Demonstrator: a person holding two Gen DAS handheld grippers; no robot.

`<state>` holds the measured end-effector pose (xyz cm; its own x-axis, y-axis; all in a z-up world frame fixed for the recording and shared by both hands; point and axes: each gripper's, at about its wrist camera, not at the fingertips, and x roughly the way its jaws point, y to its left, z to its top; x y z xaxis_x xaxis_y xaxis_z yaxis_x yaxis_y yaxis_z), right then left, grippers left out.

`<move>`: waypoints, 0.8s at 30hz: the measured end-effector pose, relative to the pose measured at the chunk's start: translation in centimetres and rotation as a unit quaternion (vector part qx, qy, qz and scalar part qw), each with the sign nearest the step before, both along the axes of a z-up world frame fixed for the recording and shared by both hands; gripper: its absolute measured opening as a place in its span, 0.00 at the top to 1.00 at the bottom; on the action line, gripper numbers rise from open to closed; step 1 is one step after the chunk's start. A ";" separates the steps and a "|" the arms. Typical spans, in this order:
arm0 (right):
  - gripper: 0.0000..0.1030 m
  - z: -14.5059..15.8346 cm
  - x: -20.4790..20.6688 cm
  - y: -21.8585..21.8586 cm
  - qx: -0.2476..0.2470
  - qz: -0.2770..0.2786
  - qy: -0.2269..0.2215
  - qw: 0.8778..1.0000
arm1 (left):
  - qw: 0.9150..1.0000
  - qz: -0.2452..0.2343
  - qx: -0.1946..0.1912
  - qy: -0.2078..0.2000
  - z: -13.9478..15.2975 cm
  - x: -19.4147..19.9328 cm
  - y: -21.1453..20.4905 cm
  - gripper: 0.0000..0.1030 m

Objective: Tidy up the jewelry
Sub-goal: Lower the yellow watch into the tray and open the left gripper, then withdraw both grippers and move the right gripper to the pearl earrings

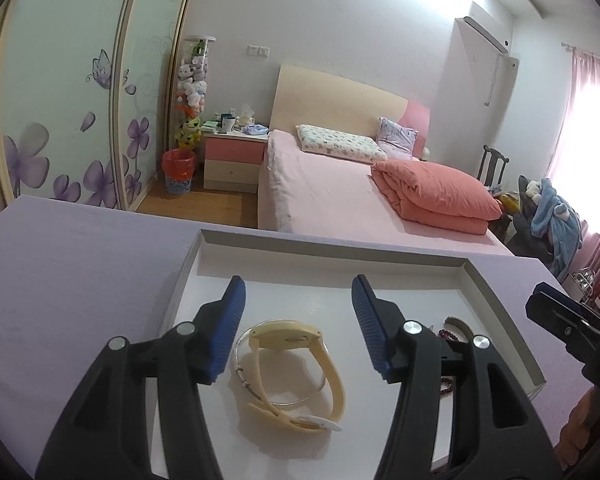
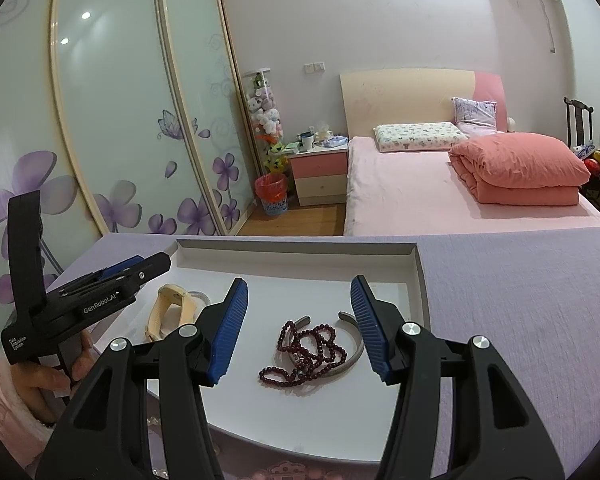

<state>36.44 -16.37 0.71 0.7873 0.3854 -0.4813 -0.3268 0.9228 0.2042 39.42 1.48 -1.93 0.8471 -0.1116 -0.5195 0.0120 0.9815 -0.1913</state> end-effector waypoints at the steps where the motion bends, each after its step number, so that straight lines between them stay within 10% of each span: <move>1: 0.47 0.0 0.0 0.0 0.000 0.000 0.000 1.000 | 1.000 0.000 0.001 0.000 0.0 0.0 0.0 0.47; 24: 0.47 -1.0 -9.0 0.8 -0.042 0.041 0.046 0.997 | 1.000 -0.010 -0.001 -0.003 1.2 -10.6 3.0 0.39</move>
<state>27.45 -15.58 -0.33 0.7059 0.4014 -0.5836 -0.3848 0.9091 0.1598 28.81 4.46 -0.78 0.8476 -0.1299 -0.5145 0.0336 0.9808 -0.1921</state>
